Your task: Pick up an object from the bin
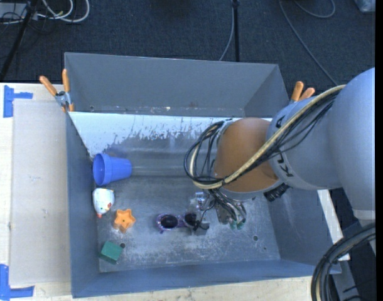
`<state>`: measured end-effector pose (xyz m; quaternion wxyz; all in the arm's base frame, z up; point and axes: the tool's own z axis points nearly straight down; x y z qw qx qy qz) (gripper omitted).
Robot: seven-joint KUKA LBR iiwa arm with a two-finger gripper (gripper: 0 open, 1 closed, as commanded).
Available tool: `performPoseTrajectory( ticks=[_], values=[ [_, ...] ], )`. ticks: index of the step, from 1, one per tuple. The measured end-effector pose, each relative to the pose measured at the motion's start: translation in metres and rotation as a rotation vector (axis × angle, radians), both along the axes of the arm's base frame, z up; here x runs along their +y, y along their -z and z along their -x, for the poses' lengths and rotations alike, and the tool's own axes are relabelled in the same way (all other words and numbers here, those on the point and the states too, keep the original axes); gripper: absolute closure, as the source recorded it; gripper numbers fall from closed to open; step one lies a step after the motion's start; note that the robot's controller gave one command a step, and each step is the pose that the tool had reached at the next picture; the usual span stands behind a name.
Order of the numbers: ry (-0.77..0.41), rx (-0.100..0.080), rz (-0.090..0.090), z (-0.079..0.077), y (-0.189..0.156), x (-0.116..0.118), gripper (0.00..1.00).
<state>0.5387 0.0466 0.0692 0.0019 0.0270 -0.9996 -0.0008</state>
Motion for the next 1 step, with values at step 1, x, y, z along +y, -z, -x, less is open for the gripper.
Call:
performPoseTrajectory(
  ticks=[1],
  values=[
    [0.001,0.000,0.000,0.0000,0.0000,-0.0001,1.00]
  ],
)
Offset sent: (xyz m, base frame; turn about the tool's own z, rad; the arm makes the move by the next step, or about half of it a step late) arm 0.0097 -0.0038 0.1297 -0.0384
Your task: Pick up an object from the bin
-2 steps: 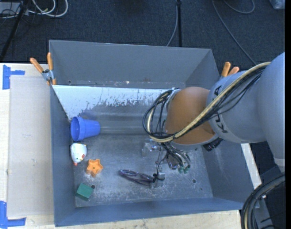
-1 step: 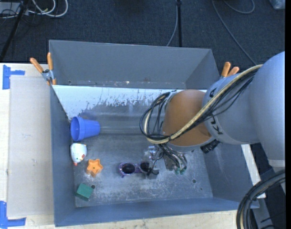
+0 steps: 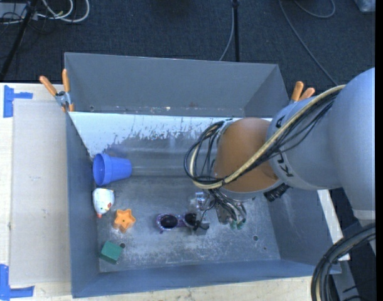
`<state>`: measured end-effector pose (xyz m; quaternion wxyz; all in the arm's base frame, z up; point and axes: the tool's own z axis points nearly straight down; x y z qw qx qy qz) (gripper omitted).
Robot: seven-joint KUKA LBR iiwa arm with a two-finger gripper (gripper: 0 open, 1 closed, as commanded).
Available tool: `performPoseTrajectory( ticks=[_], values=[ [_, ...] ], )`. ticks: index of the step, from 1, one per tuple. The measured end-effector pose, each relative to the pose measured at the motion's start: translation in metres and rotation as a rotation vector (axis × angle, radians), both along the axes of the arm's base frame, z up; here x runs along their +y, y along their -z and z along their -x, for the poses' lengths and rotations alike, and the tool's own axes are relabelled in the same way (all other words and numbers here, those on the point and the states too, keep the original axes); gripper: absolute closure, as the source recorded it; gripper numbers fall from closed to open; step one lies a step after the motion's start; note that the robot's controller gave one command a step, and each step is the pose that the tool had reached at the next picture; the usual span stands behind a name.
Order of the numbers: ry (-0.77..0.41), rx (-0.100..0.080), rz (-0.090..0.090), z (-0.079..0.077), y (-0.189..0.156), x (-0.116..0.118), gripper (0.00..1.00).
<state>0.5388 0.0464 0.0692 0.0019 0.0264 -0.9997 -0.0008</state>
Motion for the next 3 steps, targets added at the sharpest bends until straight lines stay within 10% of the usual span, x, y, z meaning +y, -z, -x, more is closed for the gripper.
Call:
performPoseTrajectory(
  ticks=[1,2,3],
  values=[
    [-0.038,0.000,0.000,-0.010,-0.129,-0.003,1.00],
    [-0.037,0.000,-0.001,-0.010,-0.129,-0.003,1.00],
    [-0.043,-0.001,-0.001,-0.023,-0.223,0.003,1.00]
  ],
)
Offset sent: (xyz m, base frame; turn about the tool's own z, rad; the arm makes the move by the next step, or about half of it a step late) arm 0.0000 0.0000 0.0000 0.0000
